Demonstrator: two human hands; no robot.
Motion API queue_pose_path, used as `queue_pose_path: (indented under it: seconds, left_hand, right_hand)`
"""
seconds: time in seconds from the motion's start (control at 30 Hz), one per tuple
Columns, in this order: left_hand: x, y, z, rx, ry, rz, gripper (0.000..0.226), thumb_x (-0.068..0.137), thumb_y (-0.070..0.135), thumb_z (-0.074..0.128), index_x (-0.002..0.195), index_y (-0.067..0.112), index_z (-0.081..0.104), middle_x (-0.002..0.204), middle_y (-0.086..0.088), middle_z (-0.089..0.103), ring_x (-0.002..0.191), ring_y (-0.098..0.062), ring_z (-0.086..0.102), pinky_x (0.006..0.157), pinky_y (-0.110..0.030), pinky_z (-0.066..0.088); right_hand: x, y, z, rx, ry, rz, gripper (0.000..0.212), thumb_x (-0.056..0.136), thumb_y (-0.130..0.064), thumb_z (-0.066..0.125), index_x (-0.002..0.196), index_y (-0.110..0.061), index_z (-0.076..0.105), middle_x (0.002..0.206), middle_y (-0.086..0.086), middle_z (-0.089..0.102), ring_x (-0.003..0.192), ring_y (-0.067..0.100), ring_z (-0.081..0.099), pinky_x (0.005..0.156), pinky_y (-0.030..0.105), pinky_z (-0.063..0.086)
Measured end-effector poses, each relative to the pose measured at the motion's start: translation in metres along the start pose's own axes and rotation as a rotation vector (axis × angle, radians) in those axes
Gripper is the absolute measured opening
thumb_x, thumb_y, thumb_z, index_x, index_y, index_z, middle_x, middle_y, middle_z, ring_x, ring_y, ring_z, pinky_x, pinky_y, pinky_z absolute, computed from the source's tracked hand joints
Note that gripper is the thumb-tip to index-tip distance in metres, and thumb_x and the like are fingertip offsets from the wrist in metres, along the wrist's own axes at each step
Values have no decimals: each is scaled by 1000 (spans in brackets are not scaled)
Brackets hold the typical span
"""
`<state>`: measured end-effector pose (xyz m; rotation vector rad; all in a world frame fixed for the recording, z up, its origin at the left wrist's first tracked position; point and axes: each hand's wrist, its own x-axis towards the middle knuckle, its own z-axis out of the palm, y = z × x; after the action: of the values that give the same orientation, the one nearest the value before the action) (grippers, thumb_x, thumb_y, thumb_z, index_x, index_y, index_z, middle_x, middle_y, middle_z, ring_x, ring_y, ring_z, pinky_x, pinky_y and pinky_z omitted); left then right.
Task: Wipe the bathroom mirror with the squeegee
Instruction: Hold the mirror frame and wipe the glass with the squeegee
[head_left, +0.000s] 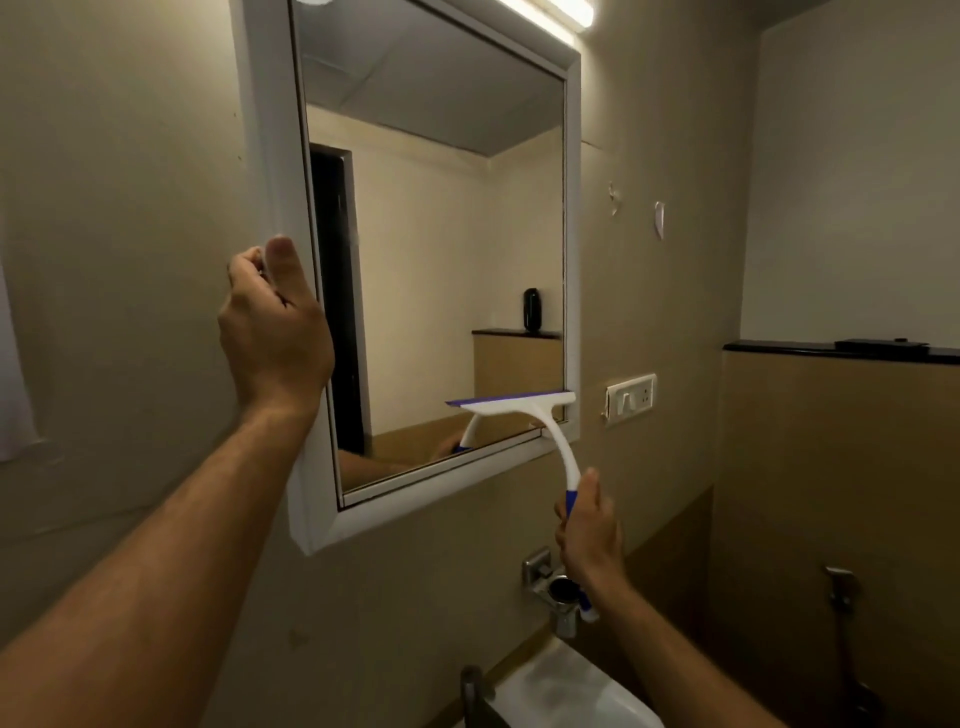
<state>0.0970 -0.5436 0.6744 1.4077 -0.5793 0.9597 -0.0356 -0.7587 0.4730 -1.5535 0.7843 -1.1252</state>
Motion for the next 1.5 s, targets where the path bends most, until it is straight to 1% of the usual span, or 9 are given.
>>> queue_pose_path:
  seconds: [0.2, 0.33, 0.5, 0.63, 0.8, 0.9, 1.03, 1.27, 1.5]
  left_hand:
    - [-6, -7, -2, 9, 4, 13, 29, 104, 46, 28, 101, 21, 40, 70, 17, 38, 60, 6, 35, 47, 4, 29]
    - [-6, -8, -3, -10, -18, 15, 28, 104, 46, 28, 101, 20, 39, 71, 17, 39, 59, 4, 37, 47, 6, 29]
    - [-6, -7, -5, -20, -28, -13, 43, 104, 44, 29, 110, 7, 50, 70, 14, 39, 60, 6, 35, 48, 5, 30]
    - [-4, -8, -6, -13, -40, -7, 48, 104, 46, 29, 113, 5, 51, 81, 2, 48, 61, 7, 35, 46, -7, 24]
    - [-4, -9, -7, -10, -46, -2, 42, 104, 47, 28, 110, 11, 49, 71, 16, 39, 60, 3, 38, 49, -16, 24]
    - [-4, -10, -7, -20, -56, 6, 34, 104, 47, 28, 107, 17, 45, 71, 16, 39, 60, 2, 39, 50, -17, 25]
    - [-3, -9, -6, -27, -48, -18, 46, 104, 46, 28, 113, 7, 50, 71, 14, 41, 61, 3, 38, 50, -17, 24]
    - [-1, -7, -9, -22, -94, -17, 47, 104, 46, 27, 113, 6, 50, 83, -3, 50, 62, 1, 38, 50, -19, 25]
    - [-2, -6, -6, -2, -62, -16, 47, 104, 44, 28, 115, 5, 50, 86, -5, 50, 60, -4, 38, 51, -19, 24]
  right_hand:
    - [16, -55, -8, 44, 10, -99, 68, 91, -69, 19, 78, -15, 58, 60, 2, 48, 46, 14, 43, 45, 26, 36]
    - [26, -79, -2, 67, -2, -100, 70, 89, -71, 18, 77, -15, 58, 58, 0, 48, 43, 12, 42, 42, 24, 36]
    - [11, -45, -7, -8, -4, -92, 69, 91, -68, 18, 79, -13, 58, 62, 3, 49, 49, 15, 45, 47, 27, 37]
    - [17, -72, -10, -28, 46, -174, 64, 94, -64, 20, 79, -15, 58, 63, 3, 51, 52, 16, 48, 49, 29, 39]
    - [35, -130, -6, 25, 60, -228, 62, 95, -64, 20, 69, -19, 55, 59, 0, 48, 50, 17, 46, 49, 29, 37]
    - [36, -118, -5, 19, 34, -182, 63, 95, -63, 18, 70, -17, 54, 58, 1, 45, 48, 16, 43, 47, 28, 36]
    - [29, -89, -7, 25, 52, -166, 59, 97, -60, 22, 71, -17, 53, 60, 4, 49, 53, 21, 48, 51, 32, 40]
    - [49, -127, 1, 48, 56, -225, 64, 95, -63, 19, 73, -16, 57, 57, 1, 46, 47, 15, 44, 47, 28, 35]
    - [34, -71, -1, 32, 22, -151, 61, 95, -63, 18, 75, -18, 55, 56, 0, 50, 45, 12, 47, 44, 26, 38]
